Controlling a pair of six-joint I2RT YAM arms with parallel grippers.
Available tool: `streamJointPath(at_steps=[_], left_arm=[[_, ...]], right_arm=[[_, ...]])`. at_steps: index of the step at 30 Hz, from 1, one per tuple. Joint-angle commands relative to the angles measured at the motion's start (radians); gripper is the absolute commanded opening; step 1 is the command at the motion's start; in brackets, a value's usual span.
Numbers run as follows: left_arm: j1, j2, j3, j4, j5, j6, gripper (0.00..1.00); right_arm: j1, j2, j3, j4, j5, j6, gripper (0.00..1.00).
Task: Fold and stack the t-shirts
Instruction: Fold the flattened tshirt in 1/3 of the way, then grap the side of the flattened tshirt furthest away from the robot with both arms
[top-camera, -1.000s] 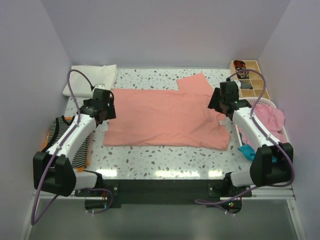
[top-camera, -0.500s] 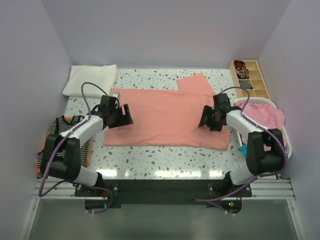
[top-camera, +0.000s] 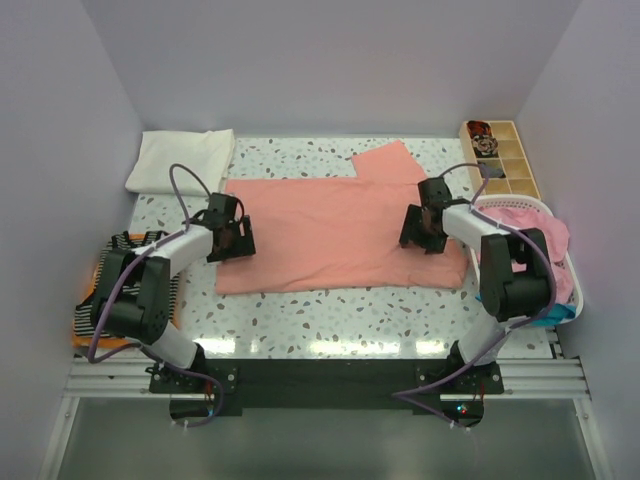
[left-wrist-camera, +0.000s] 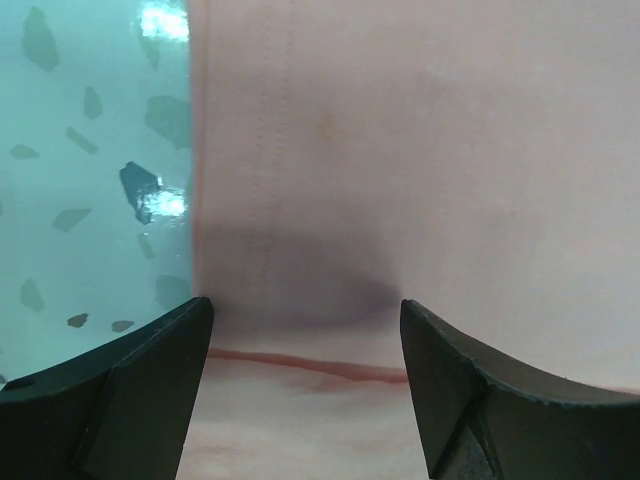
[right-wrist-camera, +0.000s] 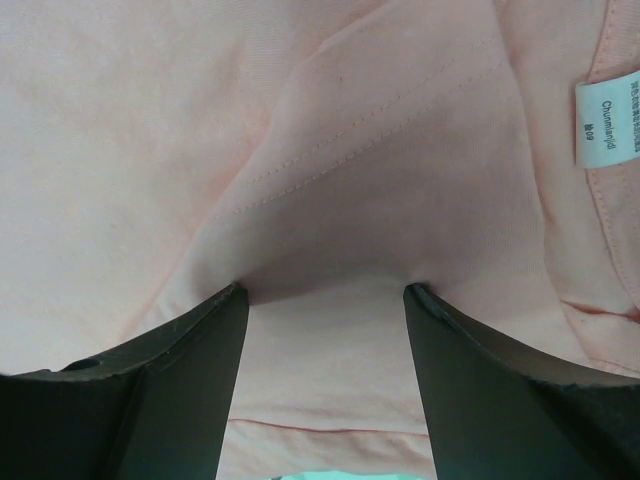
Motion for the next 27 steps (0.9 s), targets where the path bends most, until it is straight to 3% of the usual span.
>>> streamJointPath(at_steps=[1, 4, 9, 14, 18, 22, 27], left_arm=[[-0.004, -0.002, 0.0, -0.024, -0.118, 0.028, 0.81], [-0.006, -0.032, -0.015, 0.007, -0.109, 0.031, 0.8], [-0.01, -0.164, -0.015, 0.069, -0.051, 0.034, 0.81], [-0.01, -0.214, 0.011, 0.22, 0.121, 0.017, 0.84], [-0.01, -0.071, 0.113, 0.332, 0.226, 0.005, 0.84], [-0.004, 0.079, 0.284, 0.398, 0.213, -0.006, 0.85], [0.028, 0.322, 0.587, 0.314, 0.193, 0.023, 0.87]], right_arm=[[-0.005, 0.024, 0.075, 0.028, 0.022, -0.074, 0.67], [-0.007, -0.039, 0.062, 0.081, -0.079, -0.099, 0.68], [-0.007, -0.189, 0.06, 0.099, -0.123, -0.088, 0.69], [-0.007, -0.148, 0.149, 0.06, -0.092, -0.065, 0.7], [-0.007, -0.004, 0.279, 0.017, -0.092, -0.04, 0.69], [-0.01, 0.113, 0.429, 0.066, -0.088, -0.008, 0.7], [-0.03, 0.367, 0.791, -0.022, -0.071, -0.083, 0.71]])
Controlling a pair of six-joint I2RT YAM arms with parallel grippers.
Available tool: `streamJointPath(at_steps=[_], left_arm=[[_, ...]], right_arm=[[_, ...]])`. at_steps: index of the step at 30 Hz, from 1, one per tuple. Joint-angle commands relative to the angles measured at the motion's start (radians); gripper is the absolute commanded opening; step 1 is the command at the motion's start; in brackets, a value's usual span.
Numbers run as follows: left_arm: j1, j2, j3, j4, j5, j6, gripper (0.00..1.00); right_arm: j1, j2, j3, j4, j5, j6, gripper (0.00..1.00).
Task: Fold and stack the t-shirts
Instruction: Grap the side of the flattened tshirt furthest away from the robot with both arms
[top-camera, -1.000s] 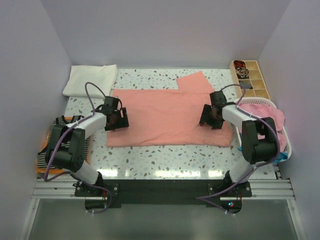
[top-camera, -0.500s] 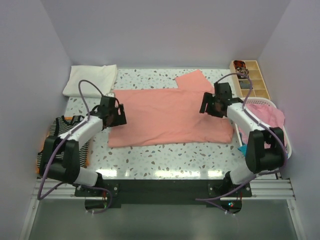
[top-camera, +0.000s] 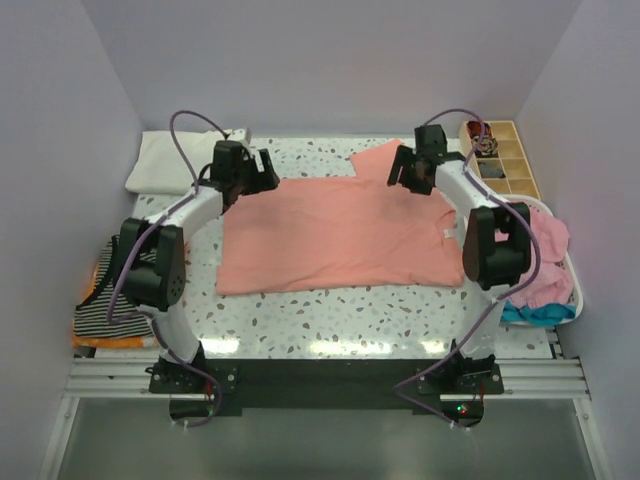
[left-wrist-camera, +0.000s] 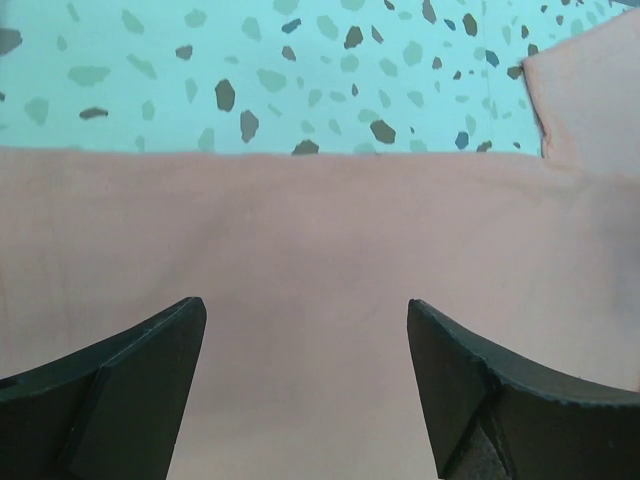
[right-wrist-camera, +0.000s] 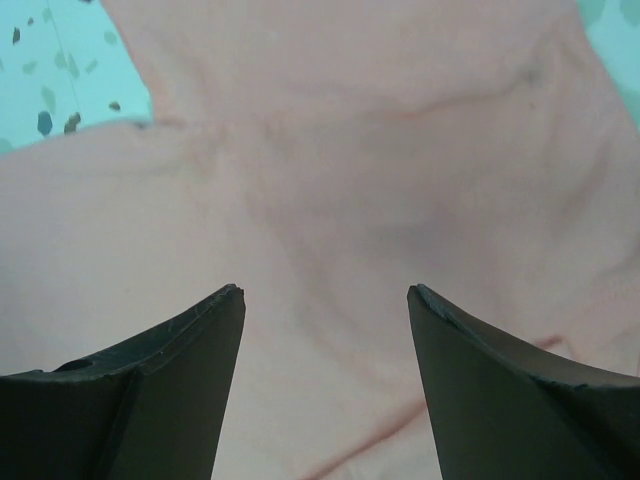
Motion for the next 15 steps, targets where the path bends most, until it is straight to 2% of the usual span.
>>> streamJointPath(at_steps=[1, 3, 7, 15], left_arm=[[0.041, 0.145, 0.242, 0.01, 0.003, 0.016, 0.87], [0.061, 0.218, 0.319, 0.001, 0.017, 0.01, 0.88], [0.115, 0.343, 0.413, -0.021, 0.114, -0.001, 0.88], [0.172, 0.438, 0.405, 0.01, 0.157, 0.038, 0.88]], right_arm=[[-0.036, 0.153, 0.319, -0.057, -0.007, -0.054, 0.71], [-0.053, 0.262, 0.455, -0.086, -0.059, -0.072, 0.71], [-0.102, 0.411, 0.614, -0.123, -0.092, -0.089, 0.72], [-0.151, 0.622, 0.877, -0.12, -0.153, -0.103, 0.73]])
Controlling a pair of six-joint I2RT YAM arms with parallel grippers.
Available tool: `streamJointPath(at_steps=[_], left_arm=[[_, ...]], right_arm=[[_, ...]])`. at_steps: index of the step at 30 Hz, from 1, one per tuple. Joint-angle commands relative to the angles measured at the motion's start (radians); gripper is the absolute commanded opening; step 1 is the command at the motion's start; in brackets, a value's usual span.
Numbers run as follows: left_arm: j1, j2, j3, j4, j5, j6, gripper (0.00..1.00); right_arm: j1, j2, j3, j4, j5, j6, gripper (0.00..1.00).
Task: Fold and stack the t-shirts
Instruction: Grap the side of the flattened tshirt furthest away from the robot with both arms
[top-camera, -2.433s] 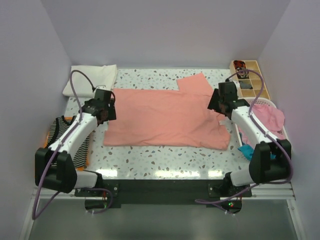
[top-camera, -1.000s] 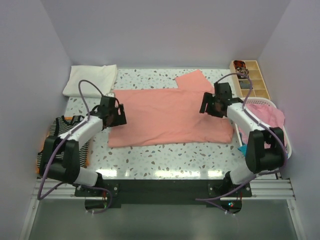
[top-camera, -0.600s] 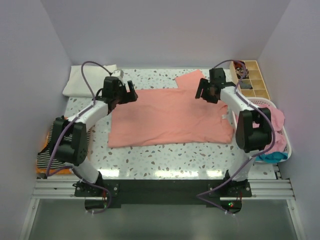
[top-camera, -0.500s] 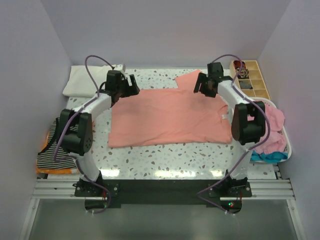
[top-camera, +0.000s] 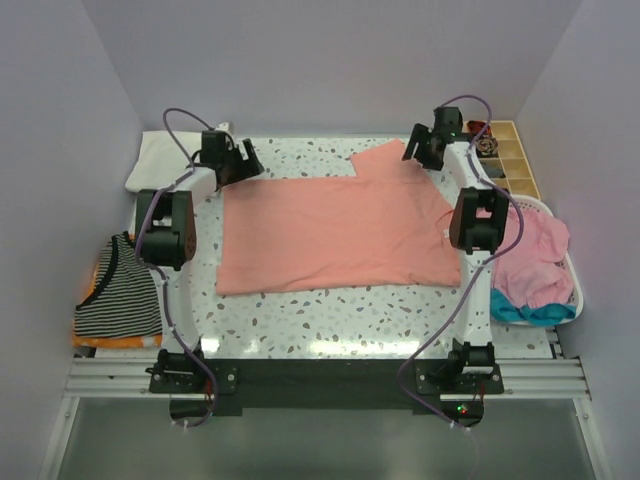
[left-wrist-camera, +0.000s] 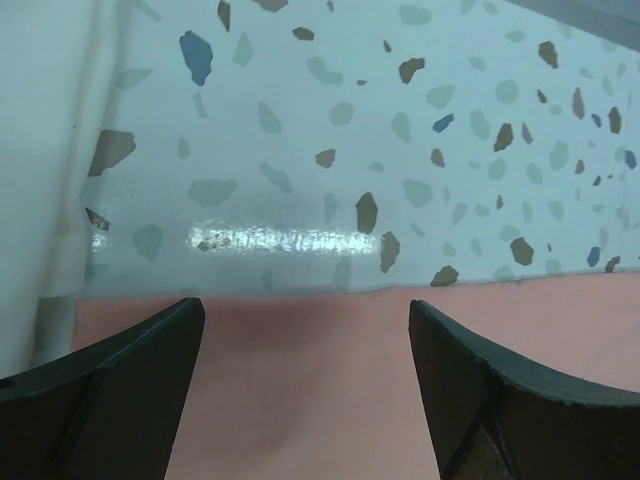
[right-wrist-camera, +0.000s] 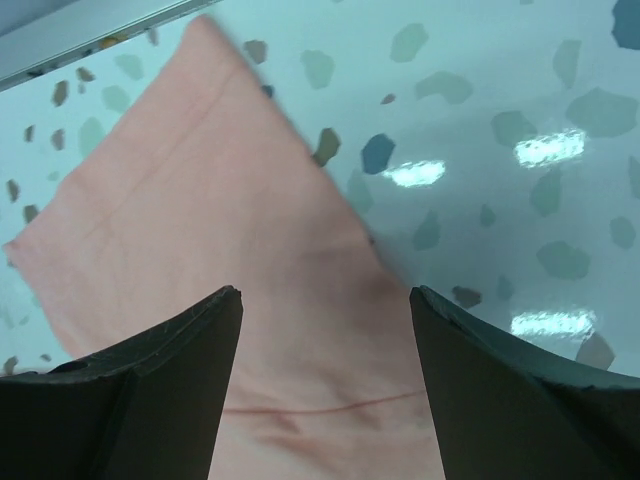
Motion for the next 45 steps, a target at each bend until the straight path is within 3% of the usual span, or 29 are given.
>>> streamJointPath(at_steps=[1, 13, 23, 26, 40, 44, 45], left_arm=[[0.024, 0.023, 0.02, 0.022, 0.055, 0.042, 0.88], [0.043, 0.023, -0.017, -0.033, 0.004, 0.085, 0.89], [0.043, -0.163, -0.219, -0.013, -0.122, 0.096, 0.88], [0.043, -0.136, -0.188, -0.075, -0.138, 0.111, 0.88], [0.043, -0.086, -0.129, -0.073, -0.056, 0.102, 0.86], [0.041, -0.081, -0.129, -0.068, -0.042, 0.097, 0.81], [0.043, -0.079, -0.129, -0.066, -0.042, 0.097, 0.79]], right_arm=[[-0.008, 0.069, 0.151, -0.024, -0.036, -0.042, 0.73], [-0.042, 0.205, 0.252, 0.007, -0.141, 0.009, 0.79], [-0.042, 0.281, 0.302, -0.03, -0.238, 0.021, 0.79], [-0.04, 0.265, 0.28, -0.025, -0.241, 0.04, 0.78], [-0.017, 0.3, 0.289, -0.139, -0.322, 0.055, 0.43], [-0.017, 0.285, 0.263, -0.147, -0.298, 0.043, 0.19], [-0.017, 0.284, 0.26, -0.147, -0.299, 0.038, 0.08]])
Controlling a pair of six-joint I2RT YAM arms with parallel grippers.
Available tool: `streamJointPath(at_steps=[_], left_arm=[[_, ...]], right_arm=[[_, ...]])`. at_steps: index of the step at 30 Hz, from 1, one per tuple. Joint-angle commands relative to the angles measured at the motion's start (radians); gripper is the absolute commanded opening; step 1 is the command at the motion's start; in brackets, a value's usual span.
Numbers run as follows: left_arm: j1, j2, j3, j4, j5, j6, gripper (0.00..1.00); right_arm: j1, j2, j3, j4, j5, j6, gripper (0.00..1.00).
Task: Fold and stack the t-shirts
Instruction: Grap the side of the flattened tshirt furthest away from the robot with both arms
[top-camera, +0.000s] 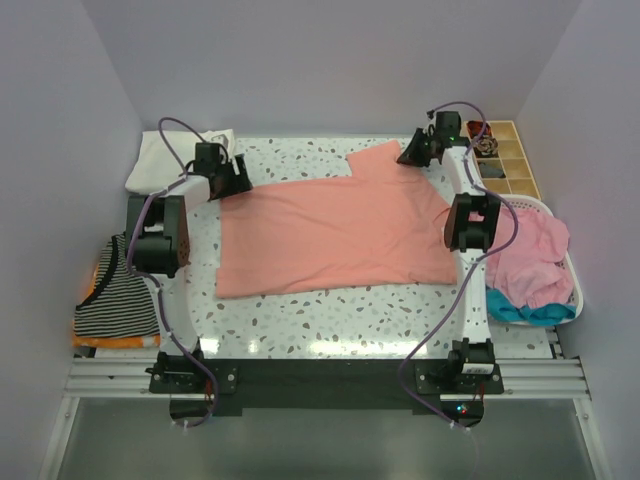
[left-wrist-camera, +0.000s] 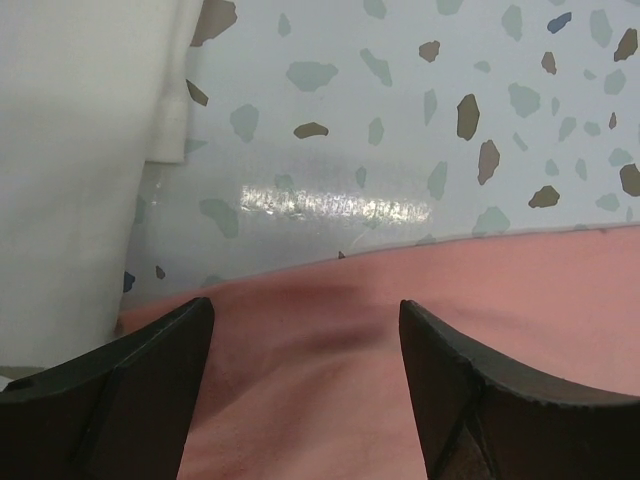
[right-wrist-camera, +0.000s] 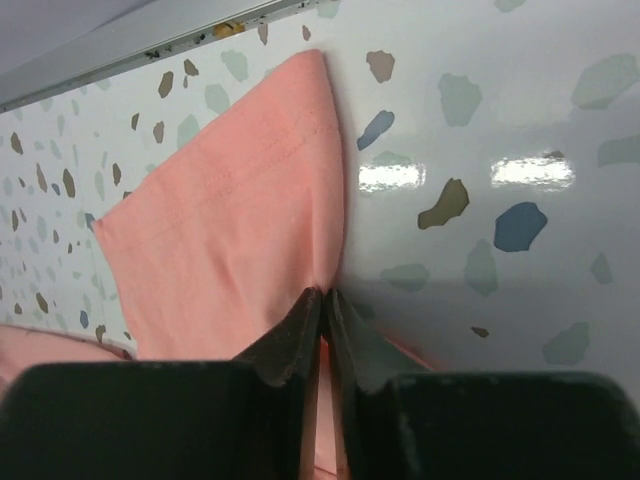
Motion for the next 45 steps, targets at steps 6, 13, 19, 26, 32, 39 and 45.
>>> streamJointPath(at_steps=[6, 13, 19, 26, 32, 39, 45], left_arm=[[0.011, -0.007, 0.042, 0.006, 0.036, 0.03, 0.6], [0.011, -0.068, 0.076, -0.037, -0.032, 0.064, 0.64], [0.011, -0.077, 0.065, -0.1, -0.115, 0.137, 0.73], [0.008, -0.034, 0.087, -0.143, -0.116, 0.211, 0.73], [0.007, 0.042, 0.156, -0.157, -0.09, 0.207, 0.68], [0.0, 0.098, 0.217, -0.24, -0.052, 0.222, 0.53], [0.0, 0.082, 0.225, -0.296, -0.032, 0.292, 0.67]], right_arm=[[0.014, -0.021, -0.113, -0.04, 0.05, -0.009, 0.0], [0.014, -0.115, -0.172, 0.02, 0.104, -0.006, 0.0], [0.014, -0.147, -0.179, 0.011, 0.103, -0.006, 0.0], [0.012, -0.156, -0.186, 0.0, 0.092, -0.001, 0.0], [0.011, -0.175, -0.212, 0.003, 0.078, -0.005, 0.0], [0.005, -0.198, -0.24, 0.003, 0.078, -0.012, 0.0], [0.002, -0.196, -0.243, -0.006, 0.067, -0.014, 0.0]])
